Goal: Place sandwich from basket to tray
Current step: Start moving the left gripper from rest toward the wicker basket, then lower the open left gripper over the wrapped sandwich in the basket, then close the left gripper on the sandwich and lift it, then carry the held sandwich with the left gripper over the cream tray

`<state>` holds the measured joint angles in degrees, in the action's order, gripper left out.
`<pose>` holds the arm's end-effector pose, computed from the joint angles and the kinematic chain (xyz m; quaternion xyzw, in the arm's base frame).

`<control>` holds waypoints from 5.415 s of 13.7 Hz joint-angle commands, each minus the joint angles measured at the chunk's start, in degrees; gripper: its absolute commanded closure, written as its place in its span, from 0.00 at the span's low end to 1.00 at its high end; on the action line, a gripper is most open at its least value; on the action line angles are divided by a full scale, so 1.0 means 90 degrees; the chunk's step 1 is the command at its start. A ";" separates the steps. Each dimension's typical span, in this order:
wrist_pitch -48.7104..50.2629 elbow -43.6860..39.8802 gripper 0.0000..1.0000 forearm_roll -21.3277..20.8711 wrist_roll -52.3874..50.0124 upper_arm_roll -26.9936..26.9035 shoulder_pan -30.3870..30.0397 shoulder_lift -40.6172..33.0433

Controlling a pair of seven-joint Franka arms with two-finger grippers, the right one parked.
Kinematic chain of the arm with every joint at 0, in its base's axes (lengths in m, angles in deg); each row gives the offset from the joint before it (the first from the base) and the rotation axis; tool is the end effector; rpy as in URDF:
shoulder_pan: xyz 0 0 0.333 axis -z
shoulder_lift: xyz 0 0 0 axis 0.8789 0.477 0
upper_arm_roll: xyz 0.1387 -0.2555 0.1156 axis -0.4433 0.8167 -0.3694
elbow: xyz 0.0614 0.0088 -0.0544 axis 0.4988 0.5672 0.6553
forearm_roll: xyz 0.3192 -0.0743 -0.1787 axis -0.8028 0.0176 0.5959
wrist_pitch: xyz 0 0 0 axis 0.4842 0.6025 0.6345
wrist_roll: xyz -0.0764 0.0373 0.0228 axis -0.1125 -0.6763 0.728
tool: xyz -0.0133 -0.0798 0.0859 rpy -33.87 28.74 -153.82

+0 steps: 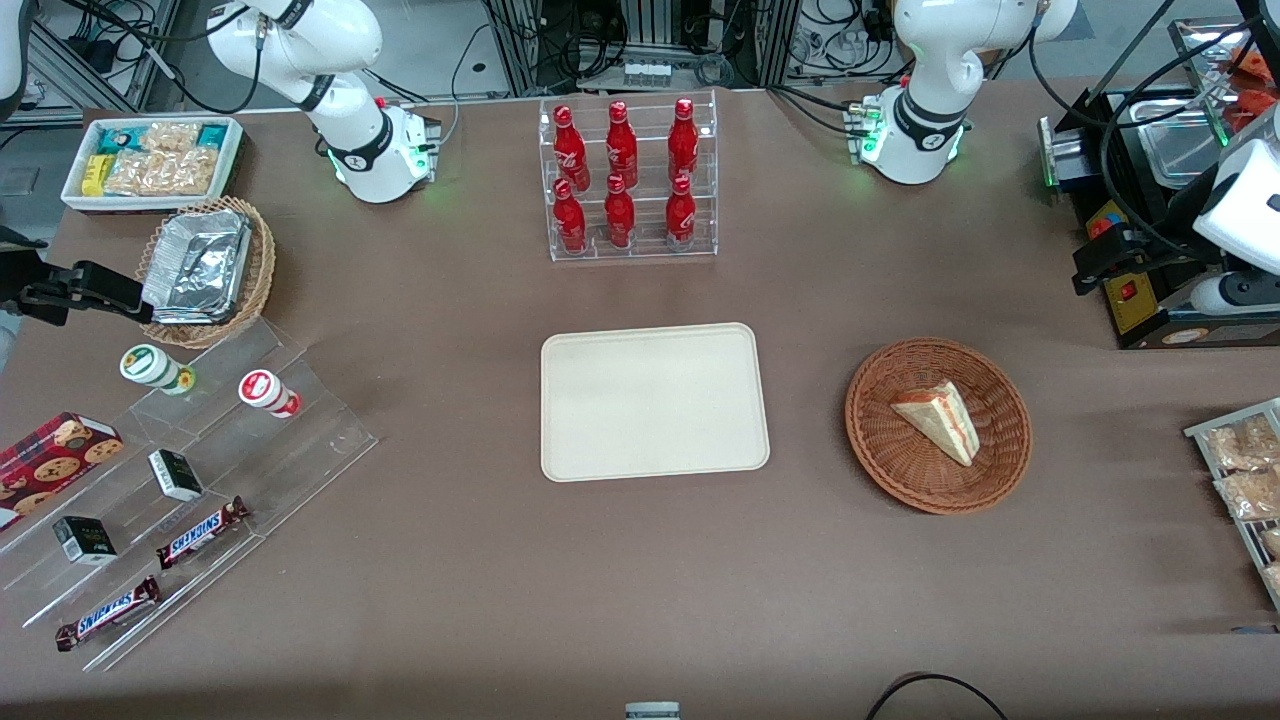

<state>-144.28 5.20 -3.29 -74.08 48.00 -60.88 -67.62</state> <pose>0.5285 -0.0331 0.6233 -0.9993 -0.0309 0.0183 0.0083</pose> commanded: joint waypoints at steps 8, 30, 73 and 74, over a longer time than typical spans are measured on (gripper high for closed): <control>-0.0211 -0.0069 0.00 -0.0107 -0.0041 0.0069 -0.0118 0.0517; -0.5719 0.4521 0.00 -0.0205 -0.3965 0.0128 0.0282 0.0224; -0.2840 0.2315 1.00 -0.0566 -0.4825 0.0343 0.2271 0.0780; -0.2859 0.2237 1.00 -0.0566 -0.4816 0.0343 0.2487 0.0878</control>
<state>-171.48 28.87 -7.70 -116.41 51.65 -42.47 -62.73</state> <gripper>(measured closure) 0.850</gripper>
